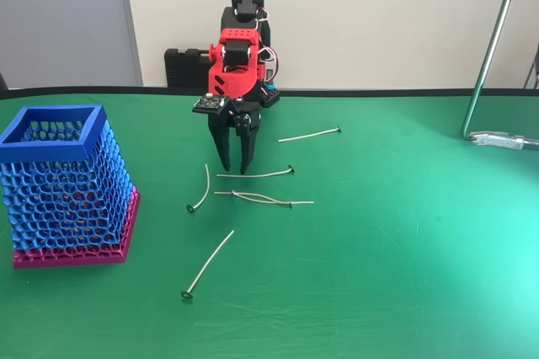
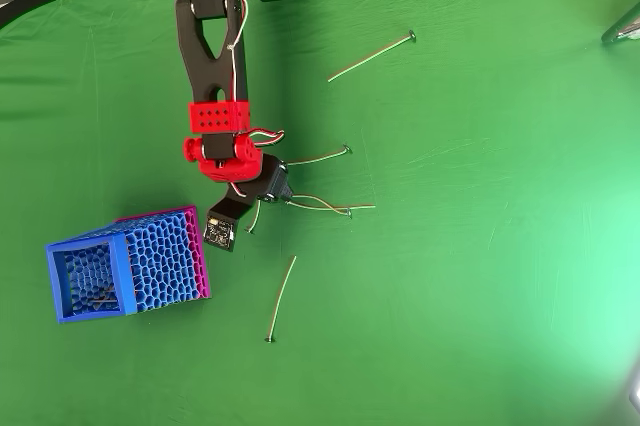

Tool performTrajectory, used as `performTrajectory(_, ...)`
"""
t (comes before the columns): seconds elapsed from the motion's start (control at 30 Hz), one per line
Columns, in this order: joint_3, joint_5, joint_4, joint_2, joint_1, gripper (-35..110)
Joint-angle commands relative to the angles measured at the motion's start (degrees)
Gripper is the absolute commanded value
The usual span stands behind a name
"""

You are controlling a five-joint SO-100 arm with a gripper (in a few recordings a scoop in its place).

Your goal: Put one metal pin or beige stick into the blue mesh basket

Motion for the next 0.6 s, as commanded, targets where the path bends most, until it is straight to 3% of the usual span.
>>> performTrajectory(0.0,-4.04,-0.53,0.18,-0.62,0.09,18)
performTrajectory(0.57,-9.58,-1.58,0.18,-7.38,-0.35,15)
